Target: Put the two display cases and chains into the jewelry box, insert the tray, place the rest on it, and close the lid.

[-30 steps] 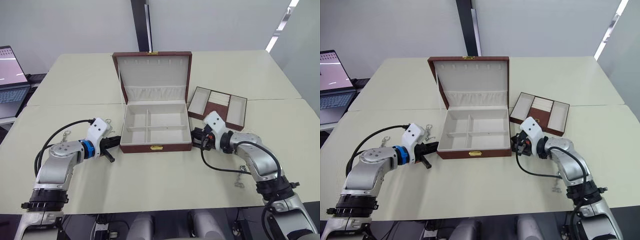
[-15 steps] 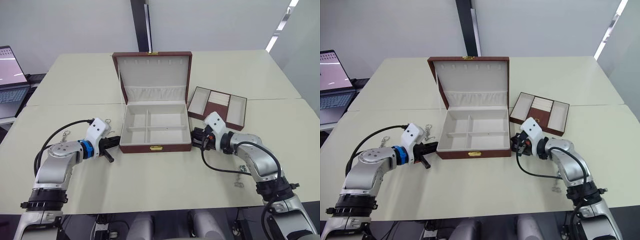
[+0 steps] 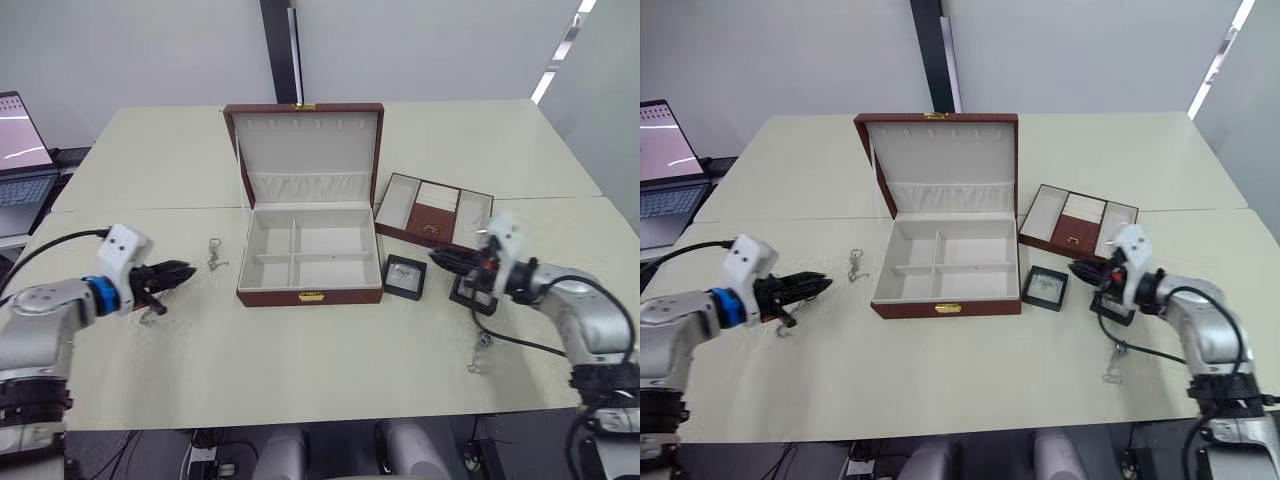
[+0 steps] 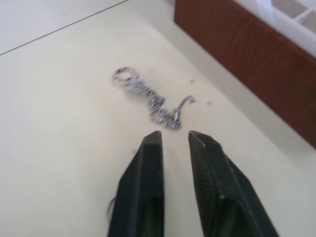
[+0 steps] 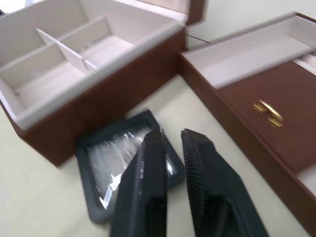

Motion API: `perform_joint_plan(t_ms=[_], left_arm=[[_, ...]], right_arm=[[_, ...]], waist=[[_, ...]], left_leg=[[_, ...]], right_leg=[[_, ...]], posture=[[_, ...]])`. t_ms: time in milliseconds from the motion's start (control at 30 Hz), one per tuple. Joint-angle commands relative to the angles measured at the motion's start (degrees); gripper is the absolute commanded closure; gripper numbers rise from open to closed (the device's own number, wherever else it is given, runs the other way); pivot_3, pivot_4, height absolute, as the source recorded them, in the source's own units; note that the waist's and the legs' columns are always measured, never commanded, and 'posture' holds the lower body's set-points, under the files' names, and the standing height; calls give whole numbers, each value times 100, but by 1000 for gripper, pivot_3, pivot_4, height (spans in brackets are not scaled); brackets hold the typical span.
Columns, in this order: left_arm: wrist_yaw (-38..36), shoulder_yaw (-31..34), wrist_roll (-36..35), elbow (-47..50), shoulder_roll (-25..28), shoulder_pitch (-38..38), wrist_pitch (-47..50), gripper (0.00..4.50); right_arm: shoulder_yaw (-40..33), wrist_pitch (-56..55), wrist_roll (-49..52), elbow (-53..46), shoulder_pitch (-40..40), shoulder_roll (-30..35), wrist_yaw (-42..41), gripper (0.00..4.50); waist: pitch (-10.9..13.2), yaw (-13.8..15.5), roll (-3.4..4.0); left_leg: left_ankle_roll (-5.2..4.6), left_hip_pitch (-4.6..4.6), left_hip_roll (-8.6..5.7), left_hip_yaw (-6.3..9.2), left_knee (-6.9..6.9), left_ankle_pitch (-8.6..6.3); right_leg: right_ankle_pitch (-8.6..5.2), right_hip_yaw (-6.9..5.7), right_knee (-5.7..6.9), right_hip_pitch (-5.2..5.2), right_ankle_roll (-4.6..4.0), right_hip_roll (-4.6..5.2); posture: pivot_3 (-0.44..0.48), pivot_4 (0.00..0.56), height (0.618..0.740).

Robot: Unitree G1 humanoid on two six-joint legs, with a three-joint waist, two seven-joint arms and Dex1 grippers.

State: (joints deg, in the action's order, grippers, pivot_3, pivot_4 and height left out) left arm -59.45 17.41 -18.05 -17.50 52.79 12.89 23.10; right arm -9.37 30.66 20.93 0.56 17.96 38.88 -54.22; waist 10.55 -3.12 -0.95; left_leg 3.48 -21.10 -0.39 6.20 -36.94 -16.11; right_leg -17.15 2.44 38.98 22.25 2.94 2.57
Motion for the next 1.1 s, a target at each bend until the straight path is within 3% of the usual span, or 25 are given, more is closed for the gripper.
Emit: perform_joint_plan(t_ms=[33, 300, 567, 1100], left_arm=[[-60, 372, -6, -440, 296, -124, -294, 2430], [219, 1105, -9, -1282, 572, -709, -879, 8], [555, 1489, -53, -1514, 509, -1185, -1210, 8], [586, 1434, -75, -1745, 597, -1051, -1327, 8]], right_arm=[[-425, -546, 28, 356, -192, 472, -381, 2563], [-933, -1373, -7, 1532, -626, 1199, -779, 20], [-1056, -1820, 2, 2165, -736, 1247, -831, 20], [-1011, -2065, -107, 2529, -597, 1321, -908, 20]], waist=[[0, 0, 1], [1, -28, 0], [1, -11, 0], [1, -12, 0]], left_leg=[[0, 2, 0, -1, 0, 0], [0, 8, 5, -9, 3, 0], [0, 11, 4, -10, 2, 0], [0, 12, 4, -10, 2, 0]], right_leg=[[0, 0, 2, 0, 0, 0], [0, 6, 3, -2, 0, -2], [0, 7, 3, -7, 0, 1], [0, 6, 4, -7, 0, 0]], posture=[[0, 150, 740], [0, 150, 740], [0, 150, 740], [0, 150, 740]])
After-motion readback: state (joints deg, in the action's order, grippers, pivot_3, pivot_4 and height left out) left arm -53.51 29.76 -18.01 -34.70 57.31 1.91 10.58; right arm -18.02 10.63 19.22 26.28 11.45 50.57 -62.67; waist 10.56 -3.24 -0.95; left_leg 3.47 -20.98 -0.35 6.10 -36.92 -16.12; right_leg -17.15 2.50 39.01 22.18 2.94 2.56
